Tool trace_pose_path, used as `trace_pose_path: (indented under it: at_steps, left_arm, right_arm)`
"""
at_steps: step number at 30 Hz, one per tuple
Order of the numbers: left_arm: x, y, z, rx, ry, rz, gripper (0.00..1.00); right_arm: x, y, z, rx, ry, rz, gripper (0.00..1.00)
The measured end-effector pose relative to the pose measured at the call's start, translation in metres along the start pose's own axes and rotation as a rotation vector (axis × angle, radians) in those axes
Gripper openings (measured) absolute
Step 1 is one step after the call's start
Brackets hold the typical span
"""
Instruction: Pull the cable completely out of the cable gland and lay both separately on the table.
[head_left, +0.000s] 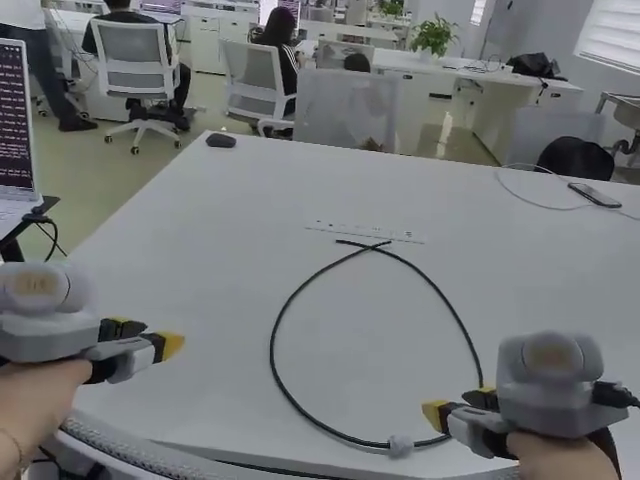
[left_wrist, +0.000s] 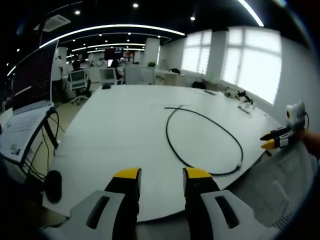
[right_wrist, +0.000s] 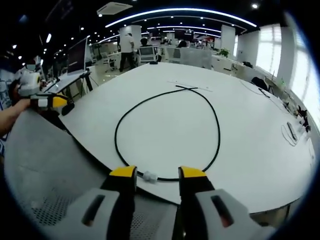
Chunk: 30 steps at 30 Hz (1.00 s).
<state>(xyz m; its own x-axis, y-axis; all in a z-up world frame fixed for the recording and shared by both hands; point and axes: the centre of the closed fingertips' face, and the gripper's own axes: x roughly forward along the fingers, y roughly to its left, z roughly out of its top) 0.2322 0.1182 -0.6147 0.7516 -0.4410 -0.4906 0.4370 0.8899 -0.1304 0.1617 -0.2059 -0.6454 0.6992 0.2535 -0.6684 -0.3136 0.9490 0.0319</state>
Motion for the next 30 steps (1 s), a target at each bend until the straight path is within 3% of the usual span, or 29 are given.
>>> trace_pose_path:
  at_steps: [6,8,17,30]
  left_arm:
    - [0.0,0.0,0.002,0.017,-0.012,-0.006,0.37]
    - [0.0,0.0,-0.001,0.011,0.002,-0.007,0.35]
    - [-0.001,0.002,0.001,-0.018,-0.017,-0.014,0.32]
    - [-0.001,-0.001,-0.001,-0.013,-0.008,-0.039,0.3]
  right_arm:
    - [0.003,0.005,-0.008,-0.004,0.057,0.028,0.36]
    - [0.002,0.004,-0.008,-0.001,0.053,0.021,0.36]
    - [0.002,0.005,-0.014,0.005,0.09,0.024,0.35]
    - [0.002,0.008,-0.021,0.007,0.138,0.026,0.34]
